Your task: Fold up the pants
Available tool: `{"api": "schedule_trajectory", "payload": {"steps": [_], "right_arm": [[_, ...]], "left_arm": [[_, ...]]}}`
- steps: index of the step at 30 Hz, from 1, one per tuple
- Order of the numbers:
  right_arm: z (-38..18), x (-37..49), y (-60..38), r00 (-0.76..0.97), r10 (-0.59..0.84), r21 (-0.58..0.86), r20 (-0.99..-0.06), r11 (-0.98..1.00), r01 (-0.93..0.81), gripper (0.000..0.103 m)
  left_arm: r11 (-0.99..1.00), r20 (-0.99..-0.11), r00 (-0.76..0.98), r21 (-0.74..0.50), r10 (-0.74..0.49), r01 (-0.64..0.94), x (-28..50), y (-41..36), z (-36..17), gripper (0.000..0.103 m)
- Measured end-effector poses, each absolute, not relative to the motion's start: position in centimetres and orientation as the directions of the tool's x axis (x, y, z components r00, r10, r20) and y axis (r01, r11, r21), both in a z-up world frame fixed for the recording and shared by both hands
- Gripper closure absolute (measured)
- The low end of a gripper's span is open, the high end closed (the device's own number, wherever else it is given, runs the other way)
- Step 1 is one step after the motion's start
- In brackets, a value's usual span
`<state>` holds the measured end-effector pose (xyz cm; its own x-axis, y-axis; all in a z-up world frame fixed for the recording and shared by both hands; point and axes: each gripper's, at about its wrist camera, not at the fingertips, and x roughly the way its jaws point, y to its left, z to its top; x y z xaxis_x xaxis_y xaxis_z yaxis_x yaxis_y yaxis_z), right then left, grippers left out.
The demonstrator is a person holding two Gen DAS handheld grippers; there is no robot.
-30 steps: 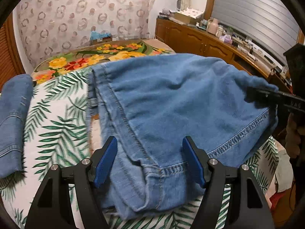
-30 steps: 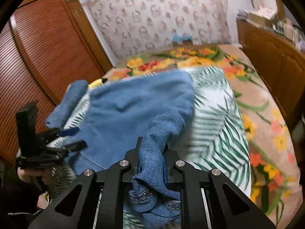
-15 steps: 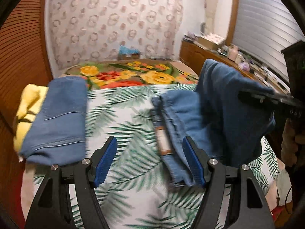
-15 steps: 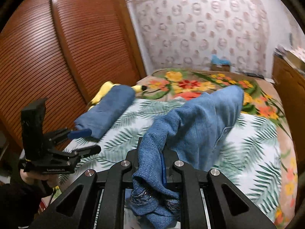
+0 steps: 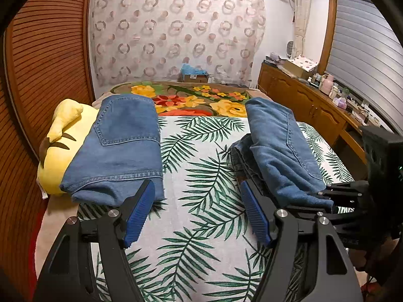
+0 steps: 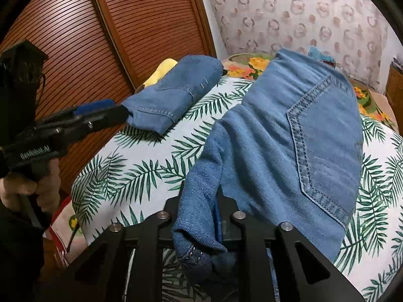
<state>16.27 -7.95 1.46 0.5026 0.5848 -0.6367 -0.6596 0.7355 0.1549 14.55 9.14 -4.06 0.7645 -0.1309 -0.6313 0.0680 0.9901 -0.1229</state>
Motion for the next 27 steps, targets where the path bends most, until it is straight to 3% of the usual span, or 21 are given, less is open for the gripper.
{"api": "schedule_trajectory", "payload": {"steps": [3, 9, 17, 24, 27], "right_arm": [[2.9, 15.2, -8.5, 0.505, 0.582, 0.147, -0.637, 0.735, -0.661, 0.059], [6.9, 12.8, -12.9, 0.598, 0.56, 0.103, -0.574, 0.773, -0.626, 0.049], [8.2, 17.1, -17.3, 0.699, 0.439, 0.033, -0.565, 0.858, -0.512, 0.049], [8.7, 22.4, -12.9, 0.658, 0.496, 0.025, -0.567, 0.808, -0.588, 0.049], [8.6, 25.6, -11.7, 0.637, 0.51, 0.016, -0.578, 0.788, -0.615, 0.049]], "left_arm": [[0.988, -0.63, 0.763, -0.128, -0.144, 0.081, 14.7, 8.5, -4.2, 0.031], [0.982, -0.625, 0.757, -0.132, -0.19, 0.137, 15.1, 6.3, -3.9, 0.031], [0.961, -0.656, 0.703, -0.166, -0.274, 0.22, 15.7, 2.8, -5.0, 0.031], [0.955, -0.722, 0.628, -0.187, -0.293, 0.23, 15.7, 1.6, -7.7, 0.054], [0.953, -0.733, 0.61, -0.199, -0.3, 0.228, 15.4, 1.5, -8.4, 0.056]]}}
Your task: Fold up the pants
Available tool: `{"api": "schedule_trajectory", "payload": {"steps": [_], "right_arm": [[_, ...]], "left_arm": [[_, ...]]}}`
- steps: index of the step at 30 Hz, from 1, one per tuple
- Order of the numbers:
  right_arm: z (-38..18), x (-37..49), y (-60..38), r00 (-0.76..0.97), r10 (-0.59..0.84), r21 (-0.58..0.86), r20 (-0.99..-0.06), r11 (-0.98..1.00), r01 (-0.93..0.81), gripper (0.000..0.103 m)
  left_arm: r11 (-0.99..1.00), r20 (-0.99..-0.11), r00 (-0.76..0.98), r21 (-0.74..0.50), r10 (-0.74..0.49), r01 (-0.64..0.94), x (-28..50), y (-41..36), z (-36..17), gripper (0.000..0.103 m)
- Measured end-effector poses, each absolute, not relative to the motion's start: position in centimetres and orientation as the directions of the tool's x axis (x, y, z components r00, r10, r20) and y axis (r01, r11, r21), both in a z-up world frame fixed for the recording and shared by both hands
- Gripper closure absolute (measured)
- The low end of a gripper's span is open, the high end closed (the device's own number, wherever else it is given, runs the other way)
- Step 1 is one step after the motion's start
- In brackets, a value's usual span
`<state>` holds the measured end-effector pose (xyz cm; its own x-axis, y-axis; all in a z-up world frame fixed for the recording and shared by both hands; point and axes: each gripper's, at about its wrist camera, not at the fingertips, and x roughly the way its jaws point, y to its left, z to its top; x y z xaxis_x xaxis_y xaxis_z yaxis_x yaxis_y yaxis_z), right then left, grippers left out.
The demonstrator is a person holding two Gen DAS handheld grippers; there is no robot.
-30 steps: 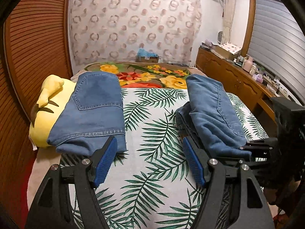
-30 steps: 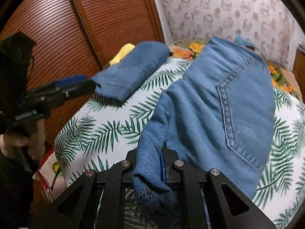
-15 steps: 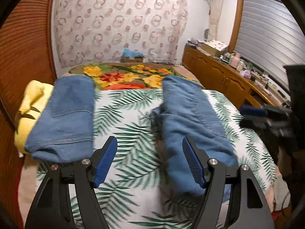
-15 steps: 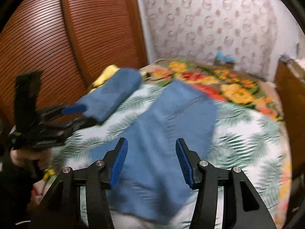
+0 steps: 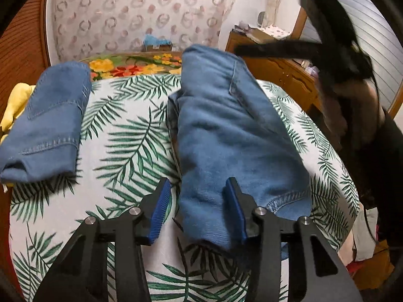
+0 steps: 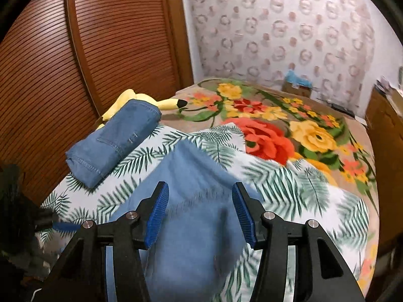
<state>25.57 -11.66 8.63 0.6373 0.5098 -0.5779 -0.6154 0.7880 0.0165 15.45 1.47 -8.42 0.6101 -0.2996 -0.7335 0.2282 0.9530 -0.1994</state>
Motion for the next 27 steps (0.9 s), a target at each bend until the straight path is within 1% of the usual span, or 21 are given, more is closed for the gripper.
{"api": "schedule_trajectory", "payload": {"steps": [1, 3, 7, 8, 9, 10, 11, 12, 15, 21, 23, 24, 25, 26, 27], "right_arm": [[8.7, 26.5, -11.2, 0.631, 0.512, 0.014, -0.583, 0.782, -0.623, 0.049], [8.8, 28.2, -10.8, 0.61, 0.519, 0.02, -0.599, 0.771, -0.636, 0.053], [8.4, 32.0, -11.2, 0.55, 0.527, 0.049, -0.648, 0.749, -0.66, 0.058], [8.4, 32.5, -11.1, 0.535, 0.528, 0.055, -0.659, 0.744, -0.666, 0.063], [8.4, 32.9, -11.0, 0.517, 0.534, 0.067, -0.669, 0.736, -0.674, 0.071], [8.4, 33.2, -11.0, 0.503, 0.541, 0.076, -0.674, 0.728, -0.681, 0.075], [8.6, 33.5, -11.2, 0.498, 0.543, 0.075, -0.676, 0.723, -0.686, 0.089], [9.0, 33.9, -11.2, 0.499, 0.542, 0.07, -0.677, 0.721, -0.689, 0.097], [9.5, 33.8, -11.1, 0.51, 0.542, 0.046, -0.668, 0.714, -0.699, 0.101], [9.7, 31.5, -10.5, 0.628, 0.493, -0.051, -0.603, 0.761, -0.646, 0.101], [9.3, 31.2, -10.1, 0.658, 0.466, -0.074, -0.591, 0.781, -0.62, 0.102], [9.1, 31.2, -9.9, 0.664, 0.459, -0.079, -0.59, 0.786, -0.613, 0.102], [8.8, 31.3, -9.7, 0.661, 0.456, -0.076, -0.596, 0.787, -0.612, 0.102], [8.5, 31.3, -9.6, 0.659, 0.452, -0.075, -0.601, 0.789, -0.61, 0.102], [8.2, 31.5, -9.4, 0.656, 0.45, -0.07, -0.606, 0.791, -0.608, 0.102]], "left_arm": [[0.952, -0.735, 0.607, -0.205, -0.303, 0.228, 15.3, 1.5, -8.6, 0.057], [0.949, -0.736, 0.6, -0.216, -0.312, 0.229, 15.2, 1.6, -8.8, 0.058], [0.943, -0.738, 0.588, -0.243, -0.332, 0.226, 15.3, 1.9, -9.4, 0.058], [0.942, -0.738, 0.586, -0.25, -0.335, 0.225, 15.3, 2.0, -9.5, 0.058], [0.941, -0.737, 0.585, -0.255, -0.339, 0.225, 15.3, 2.0, -9.5, 0.058], [0.939, -0.736, 0.584, -0.26, -0.343, 0.223, 15.4, 2.0, -9.6, 0.058], [0.938, -0.735, 0.582, -0.267, -0.347, 0.222, 15.4, 2.0, -9.7, 0.058], [0.936, -0.735, 0.58, -0.271, -0.351, 0.223, 15.4, 2.1, -9.8, 0.058], [0.933, -0.732, 0.579, -0.281, -0.36, 0.225, 15.2, 2.2, -10.0, 0.058], [0.92, -0.721, 0.572, -0.322, -0.392, 0.224, 14.4, 2.7, -10.3, 0.058], [0.91, -0.709, 0.572, -0.343, -0.413, 0.232, 14.3, 2.7, -10.2, 0.068], [0.902, -0.702, 0.567, -0.359, -0.431, 0.241, 14.1, 2.6, -10.2, 0.076], [0.898, -0.7, 0.563, -0.363, -0.439, 0.249, 14.0, 2.5, -10.1, 0.081], [0.9, -0.698, 0.569, -0.352, -0.435, 0.256, 13.7, 2.3, -9.9, 0.083], [0.903, -0.698, 0.573, -0.342, -0.429, 0.26, 13.5, 2.2, -9.8, 0.09]]}}
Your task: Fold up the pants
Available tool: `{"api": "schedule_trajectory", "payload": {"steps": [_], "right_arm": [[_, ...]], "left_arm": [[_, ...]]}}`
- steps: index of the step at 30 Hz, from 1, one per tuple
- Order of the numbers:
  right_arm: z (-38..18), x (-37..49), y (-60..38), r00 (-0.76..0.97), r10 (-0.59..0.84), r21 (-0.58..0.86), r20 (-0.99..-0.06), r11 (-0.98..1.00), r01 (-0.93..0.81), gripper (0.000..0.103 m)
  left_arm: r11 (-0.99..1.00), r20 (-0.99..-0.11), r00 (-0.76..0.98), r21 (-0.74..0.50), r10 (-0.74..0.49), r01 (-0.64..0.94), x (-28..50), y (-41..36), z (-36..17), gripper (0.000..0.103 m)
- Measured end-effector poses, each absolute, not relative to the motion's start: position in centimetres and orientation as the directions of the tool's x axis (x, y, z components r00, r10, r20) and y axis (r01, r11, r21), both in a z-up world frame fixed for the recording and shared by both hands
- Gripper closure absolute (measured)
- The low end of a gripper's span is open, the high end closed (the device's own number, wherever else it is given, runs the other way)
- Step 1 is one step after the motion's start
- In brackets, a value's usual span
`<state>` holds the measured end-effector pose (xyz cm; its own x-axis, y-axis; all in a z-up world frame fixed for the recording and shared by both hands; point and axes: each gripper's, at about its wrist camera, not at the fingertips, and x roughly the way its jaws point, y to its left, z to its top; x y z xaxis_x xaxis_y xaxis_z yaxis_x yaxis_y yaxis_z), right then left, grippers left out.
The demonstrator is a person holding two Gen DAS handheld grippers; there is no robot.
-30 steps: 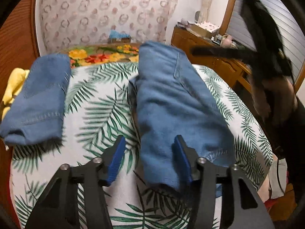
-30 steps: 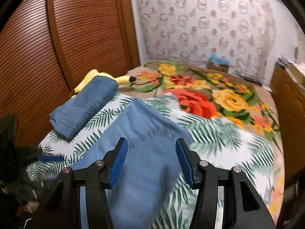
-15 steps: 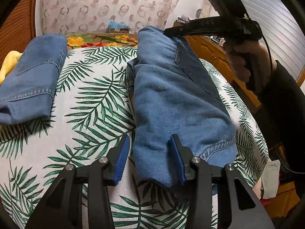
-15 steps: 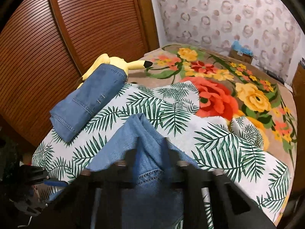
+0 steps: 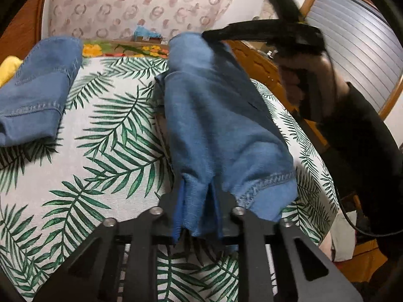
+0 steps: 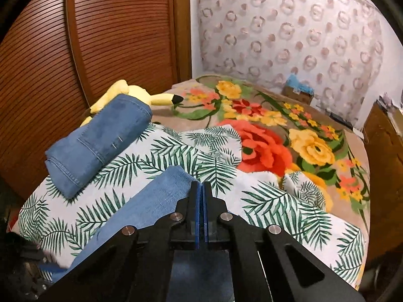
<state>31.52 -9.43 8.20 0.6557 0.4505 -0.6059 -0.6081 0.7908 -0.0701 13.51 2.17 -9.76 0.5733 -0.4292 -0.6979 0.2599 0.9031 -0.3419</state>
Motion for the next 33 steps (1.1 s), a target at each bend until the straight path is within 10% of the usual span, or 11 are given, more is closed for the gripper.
{"api": "schedule_trajectory", "payload": {"steps": [16, 19, 24, 33], "right_arm": [[7.8, 31.8, -9.3, 0.64, 0.474, -0.028, -0.605, 0.79, -0.612, 0.101], [8.5, 30.9, -10.8, 0.641, 0.487, -0.002, -0.594, 0.795, -0.606, 0.093], [8.6, 28.6, -14.2, 0.672, 0.474, 0.005, -0.569, 0.819, -0.573, 0.043], [5.6, 26.7, -17.7, 0.656, 0.445, 0.059, -0.61, 0.851, -0.522, 0.036]], "left_arm": [[0.925, -0.717, 0.586, -0.31, -0.378, 0.218, 12.0, 2.6, -8.7, 0.087], [0.944, -0.726, 0.605, -0.262, -0.329, 0.199, 12.6, 2.6, -8.5, 0.067], [0.953, -0.714, 0.632, -0.236, -0.301, 0.188, 14.0, 3.1, -7.5, 0.054], [0.956, -0.687, 0.665, -0.198, -0.291, 0.215, 22.1, 2.2, -5.2, 0.054]]}}
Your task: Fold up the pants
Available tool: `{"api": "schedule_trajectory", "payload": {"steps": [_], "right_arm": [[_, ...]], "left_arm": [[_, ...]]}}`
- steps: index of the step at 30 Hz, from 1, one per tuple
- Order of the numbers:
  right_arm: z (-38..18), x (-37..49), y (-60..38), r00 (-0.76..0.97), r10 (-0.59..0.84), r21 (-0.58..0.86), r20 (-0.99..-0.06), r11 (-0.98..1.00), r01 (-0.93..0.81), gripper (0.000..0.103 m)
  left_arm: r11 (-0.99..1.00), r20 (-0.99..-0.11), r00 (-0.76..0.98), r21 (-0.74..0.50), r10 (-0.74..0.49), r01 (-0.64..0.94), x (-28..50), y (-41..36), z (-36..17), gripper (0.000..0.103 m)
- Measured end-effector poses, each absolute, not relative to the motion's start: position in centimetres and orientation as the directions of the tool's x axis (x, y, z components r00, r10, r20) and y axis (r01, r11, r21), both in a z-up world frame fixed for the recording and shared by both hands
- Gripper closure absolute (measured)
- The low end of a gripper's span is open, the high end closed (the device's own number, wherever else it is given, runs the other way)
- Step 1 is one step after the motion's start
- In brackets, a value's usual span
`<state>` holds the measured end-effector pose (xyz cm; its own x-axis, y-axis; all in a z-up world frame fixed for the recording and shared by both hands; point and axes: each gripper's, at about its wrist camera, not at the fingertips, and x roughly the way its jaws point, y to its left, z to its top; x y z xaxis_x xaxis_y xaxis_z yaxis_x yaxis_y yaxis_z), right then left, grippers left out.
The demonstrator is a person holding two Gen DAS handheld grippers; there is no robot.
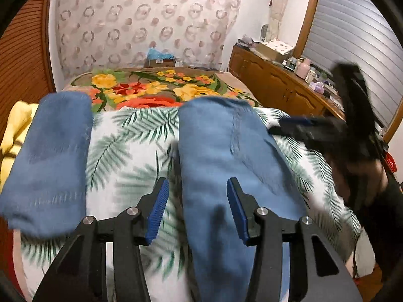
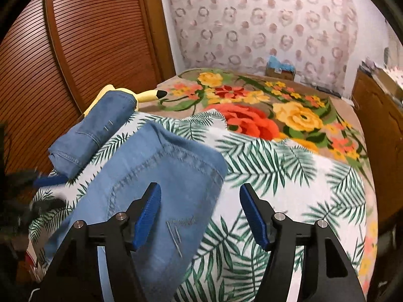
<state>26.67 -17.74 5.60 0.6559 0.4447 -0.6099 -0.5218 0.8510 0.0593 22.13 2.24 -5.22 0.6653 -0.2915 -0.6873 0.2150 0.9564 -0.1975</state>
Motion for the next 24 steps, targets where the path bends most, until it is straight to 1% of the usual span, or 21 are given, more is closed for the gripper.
{"api": "schedule_trajectory", "payload": {"steps": [6, 8, 11, 14, 15, 16, 17, 18, 19, 22, 24], "right_arm": [[5.1, 27.4, -18.5, 0.636, 0.457, 0.106, -0.621, 0.853, -0.51, 0.036], [5.1, 27.5, -18.6, 0.63, 0.469, 0.119, -0.619, 0.849, -0.515, 0.036], [4.8, 28.0, -18.3, 0.621, 0.472, 0.121, -0.626, 0.845, -0.521, 0.035], [4.4, 28.7, -17.9, 0.607, 0.48, 0.135, -0.634, 0.841, -0.524, 0.034], [4.3, 28.9, -17.8, 0.602, 0.484, 0.14, -0.634, 0.838, -0.526, 0.033], [4.2, 29.1, -17.7, 0.595, 0.492, 0.149, -0.635, 0.834, -0.531, 0.033], [4.1, 29.3, -17.6, 0.589, 0.498, 0.157, -0.637, 0.832, -0.533, 0.032], [3.9, 29.5, -17.4, 0.583, 0.502, 0.162, -0.639, 0.829, -0.536, 0.032], [3.8, 29.7, -17.2, 0.577, 0.505, 0.167, -0.642, 0.826, -0.538, 0.032], [3.2, 30.4, -16.3, 0.559, 0.515, 0.181, -0.65, 0.819, -0.545, 0.026], [2.7, 31.0, -15.8, 0.55, 0.514, 0.186, -0.658, 0.819, -0.544, 0.019]], "left_arm": [[0.95, -0.729, 0.611, -0.207, -0.309, 0.234, 27.3, 1.3, -6.4, 0.054], [0.949, -0.735, 0.603, -0.206, -0.31, 0.237, 27.8, 1.1, -6.7, 0.053], [0.946, -0.759, 0.568, -0.217, -0.319, 0.24, 28.8, 0.9, -7.6, 0.048], [0.936, -0.765, 0.543, -0.249, -0.347, 0.247, 28.9, 1.0, -8.5, 0.048], [0.933, -0.763, 0.539, -0.254, -0.356, 0.256, 28.7, 0.9, -8.6, 0.052], [0.924, -0.766, 0.523, -0.259, -0.374, 0.282, 28.5, 0.7, -8.9, 0.061], [0.917, -0.765, 0.514, -0.266, -0.388, 0.296, 28.3, 0.6, -8.9, 0.067], [0.913, -0.763, 0.51, -0.271, -0.397, 0.305, 28.1, 0.6, -9.0, 0.08], [0.908, -0.761, 0.506, -0.276, -0.406, 0.314, 27.8, 0.8, -8.9, 0.087], [0.915, -0.768, 0.509, -0.257, -0.389, 0.311, 27.1, 1.1, -8.7, 0.091], [0.919, -0.773, 0.509, -0.25, -0.38, 0.305, 26.8, 1.4, -8.8, 0.091]]}}
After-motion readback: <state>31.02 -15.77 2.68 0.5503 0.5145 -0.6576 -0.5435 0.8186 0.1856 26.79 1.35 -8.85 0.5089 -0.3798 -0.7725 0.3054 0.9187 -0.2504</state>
